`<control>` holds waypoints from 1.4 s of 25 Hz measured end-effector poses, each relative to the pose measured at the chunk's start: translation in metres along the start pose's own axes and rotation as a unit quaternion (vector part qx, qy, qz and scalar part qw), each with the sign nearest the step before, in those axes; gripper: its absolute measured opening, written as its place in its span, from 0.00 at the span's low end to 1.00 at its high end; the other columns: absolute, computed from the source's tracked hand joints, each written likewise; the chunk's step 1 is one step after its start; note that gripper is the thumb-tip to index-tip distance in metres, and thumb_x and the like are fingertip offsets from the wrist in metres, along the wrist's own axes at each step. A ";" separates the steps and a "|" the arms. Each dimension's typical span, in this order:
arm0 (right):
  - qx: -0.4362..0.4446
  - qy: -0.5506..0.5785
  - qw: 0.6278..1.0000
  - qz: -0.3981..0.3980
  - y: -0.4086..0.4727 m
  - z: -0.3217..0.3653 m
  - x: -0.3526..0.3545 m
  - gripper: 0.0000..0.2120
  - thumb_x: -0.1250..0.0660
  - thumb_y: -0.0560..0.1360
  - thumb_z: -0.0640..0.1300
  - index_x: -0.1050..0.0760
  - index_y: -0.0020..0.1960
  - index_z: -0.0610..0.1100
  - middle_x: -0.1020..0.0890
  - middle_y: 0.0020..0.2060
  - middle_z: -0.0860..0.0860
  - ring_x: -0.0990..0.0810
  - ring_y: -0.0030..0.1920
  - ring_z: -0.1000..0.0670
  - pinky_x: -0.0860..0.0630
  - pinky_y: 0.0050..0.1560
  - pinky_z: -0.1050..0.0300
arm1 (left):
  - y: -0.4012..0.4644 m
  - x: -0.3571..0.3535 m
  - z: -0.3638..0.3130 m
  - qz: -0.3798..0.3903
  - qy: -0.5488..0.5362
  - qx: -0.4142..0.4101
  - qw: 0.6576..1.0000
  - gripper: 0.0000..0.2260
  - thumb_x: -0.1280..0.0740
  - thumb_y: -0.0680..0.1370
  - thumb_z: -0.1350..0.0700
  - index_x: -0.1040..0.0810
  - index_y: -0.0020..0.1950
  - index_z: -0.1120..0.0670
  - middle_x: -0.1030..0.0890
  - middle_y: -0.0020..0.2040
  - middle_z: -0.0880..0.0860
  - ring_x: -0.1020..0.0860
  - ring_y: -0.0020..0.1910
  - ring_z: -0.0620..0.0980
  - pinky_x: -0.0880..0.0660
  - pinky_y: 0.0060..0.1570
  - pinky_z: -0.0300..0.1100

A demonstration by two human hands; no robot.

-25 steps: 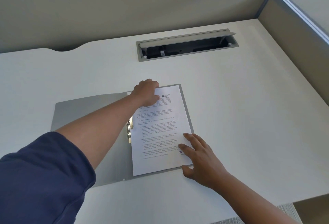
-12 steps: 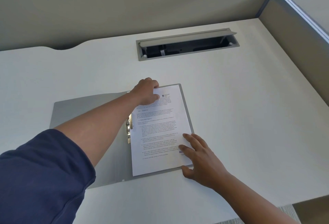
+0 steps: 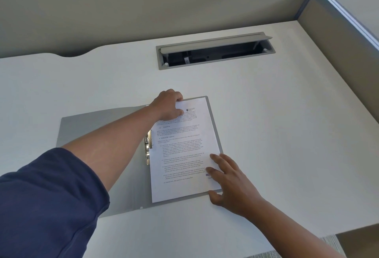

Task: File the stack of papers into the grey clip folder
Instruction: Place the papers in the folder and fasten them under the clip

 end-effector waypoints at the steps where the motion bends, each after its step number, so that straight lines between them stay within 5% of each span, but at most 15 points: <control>1: 0.002 0.003 1.000 -0.004 0.000 0.000 0.000 0.28 0.30 0.74 0.55 0.26 0.72 0.47 0.38 0.80 0.48 0.45 0.81 0.43 0.28 0.70 0.47 | 0.000 0.000 0.000 -0.002 0.002 0.000 1.000 0.20 0.25 0.76 0.50 0.24 0.65 0.53 0.26 0.62 0.54 0.27 0.62 0.56 0.26 0.63 0.56; 7: -0.010 0.029 1.000 0.000 0.000 -0.004 -0.001 0.34 0.31 0.72 0.61 0.29 0.74 0.48 0.41 0.81 0.49 0.47 0.81 0.46 0.28 0.71 0.46 | -0.003 0.003 0.000 -0.012 0.023 0.020 0.999 0.27 0.27 0.77 0.47 0.29 0.73 0.52 0.27 0.69 0.55 0.28 0.68 0.58 0.30 0.66 0.56; 10: -0.074 0.108 0.991 0.002 0.005 -0.013 0.003 0.40 0.35 0.69 0.67 0.31 0.76 0.49 0.42 0.81 0.52 0.46 0.80 0.49 0.37 0.75 0.51 | -0.022 0.015 0.001 -0.080 -0.011 0.027 0.996 0.27 0.28 0.78 0.47 0.29 0.75 0.52 0.28 0.72 0.55 0.30 0.70 0.59 0.32 0.68 0.55; 12: -0.119 0.159 0.980 -0.011 0.015 -0.017 0.013 0.37 0.33 0.72 0.63 0.32 0.76 0.48 0.38 0.79 0.52 0.41 0.77 0.48 0.40 0.74 0.54 | -0.046 0.023 0.007 -0.135 -0.066 0.034 0.988 0.23 0.28 0.79 0.50 0.26 0.73 0.53 0.27 0.71 0.55 0.30 0.69 0.59 0.32 0.67 0.53; 17: -0.220 0.274 0.935 -0.052 0.038 -0.029 0.038 0.24 0.31 0.76 0.50 0.26 0.71 0.47 0.21 0.65 0.50 0.21 0.62 0.46 0.23 0.65 0.44 | -0.138 0.008 0.042 -0.259 -0.252 0.178 0.915 0.18 0.31 0.78 0.59 0.25 0.68 0.54 0.28 0.68 0.56 0.29 0.67 0.56 0.31 0.65 0.45; 20: -0.254 0.361 0.894 -0.075 0.041 -0.034 0.043 0.04 0.34 0.74 0.45 0.23 0.48 0.50 0.19 0.40 0.54 0.19 0.43 0.47 0.20 0.46 0.50 | -0.191 -0.033 0.055 -0.236 -0.343 0.249 0.874 0.18 0.31 0.77 0.60 0.29 0.65 0.50 0.30 0.64 0.51 0.27 0.59 0.49 0.28 0.53 0.38; 22: -0.265 0.385 0.880 -0.082 0.043 -0.033 0.044 0.06 0.35 0.73 0.42 0.29 0.39 0.50 0.22 0.37 0.51 0.23 0.38 0.46 0.25 0.40 0.51 | -0.215 -0.057 0.057 -0.207 -0.380 0.270 0.860 0.16 0.31 0.77 0.60 0.32 0.58 0.45 0.26 0.58 0.49 0.25 0.53 0.47 0.30 0.44 0.34; 27: -0.286 0.409 0.860 -0.103 0.045 -0.028 0.047 0.06 0.37 0.72 0.40 0.31 0.37 0.46 0.25 0.36 0.48 0.27 0.35 0.46 0.30 0.38 0.51 | -0.236 -0.082 0.056 -0.188 -0.415 0.287 0.843 0.15 0.33 0.77 0.60 0.32 0.59 0.46 0.22 0.52 0.43 0.22 0.51 0.39 0.30 0.42 0.33; 35: -0.295 0.424 0.850 -0.105 0.047 -0.032 0.043 0.06 0.37 0.71 0.38 0.34 0.39 0.38 0.31 0.35 0.45 0.34 0.36 0.46 0.35 0.39 0.50 | -0.240 -0.085 0.059 -0.194 -0.448 0.286 0.825 0.15 0.33 0.77 0.62 0.30 0.59 0.49 0.22 0.54 0.46 0.21 0.52 0.41 0.28 0.45 0.33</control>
Point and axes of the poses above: each hand's wrist, its own y-axis towards the middle knuckle, its own x-axis out of the back of the hand, z = x × y, the point moved 8 cm from there along y, towards the middle knuckle
